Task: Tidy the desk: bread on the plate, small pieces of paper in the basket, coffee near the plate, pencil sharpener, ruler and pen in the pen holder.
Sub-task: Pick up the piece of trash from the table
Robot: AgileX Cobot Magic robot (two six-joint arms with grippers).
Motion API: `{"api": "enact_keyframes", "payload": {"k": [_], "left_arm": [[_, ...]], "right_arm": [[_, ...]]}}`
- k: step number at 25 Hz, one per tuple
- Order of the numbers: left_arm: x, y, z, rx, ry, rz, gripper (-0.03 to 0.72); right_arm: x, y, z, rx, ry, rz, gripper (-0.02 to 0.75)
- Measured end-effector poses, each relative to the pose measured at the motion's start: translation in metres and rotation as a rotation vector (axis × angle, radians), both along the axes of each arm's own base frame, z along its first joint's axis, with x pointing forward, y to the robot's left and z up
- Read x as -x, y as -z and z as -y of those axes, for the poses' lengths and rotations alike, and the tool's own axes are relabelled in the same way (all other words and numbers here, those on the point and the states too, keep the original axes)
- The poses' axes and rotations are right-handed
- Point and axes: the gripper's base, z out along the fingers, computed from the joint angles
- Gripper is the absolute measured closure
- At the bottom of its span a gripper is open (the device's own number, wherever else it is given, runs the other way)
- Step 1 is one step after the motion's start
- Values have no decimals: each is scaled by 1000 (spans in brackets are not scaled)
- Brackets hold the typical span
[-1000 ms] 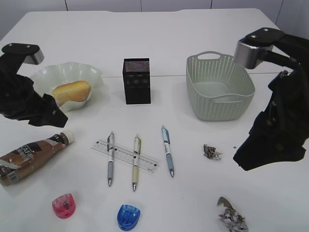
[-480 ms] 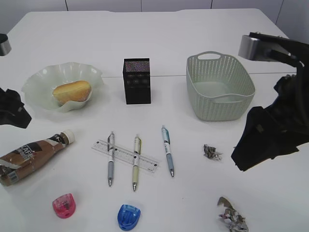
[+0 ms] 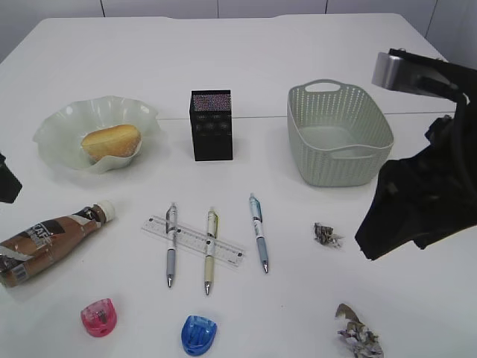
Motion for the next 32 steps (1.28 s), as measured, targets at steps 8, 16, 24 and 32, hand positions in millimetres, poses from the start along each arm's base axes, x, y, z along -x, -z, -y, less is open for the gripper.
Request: {"api": "enact_keyframes", "payload": {"k": [8, 16, 24, 32], "left_arm": [[35, 32, -7, -24, -18, -127, 265], [48, 38, -9, -25, -19, -160, 265], [49, 38, -8, -7, -26, -174, 265], [49, 38, -8, -7, -26, -174, 265]], "right_arm": [[-20, 15, 5, 91, 154, 28, 206], [-80, 70, -11, 182, 174, -88, 206], [-141, 115, -30, 221, 226, -129, 206], [-169, 144, -36, 259, 266, -155, 206]]}}
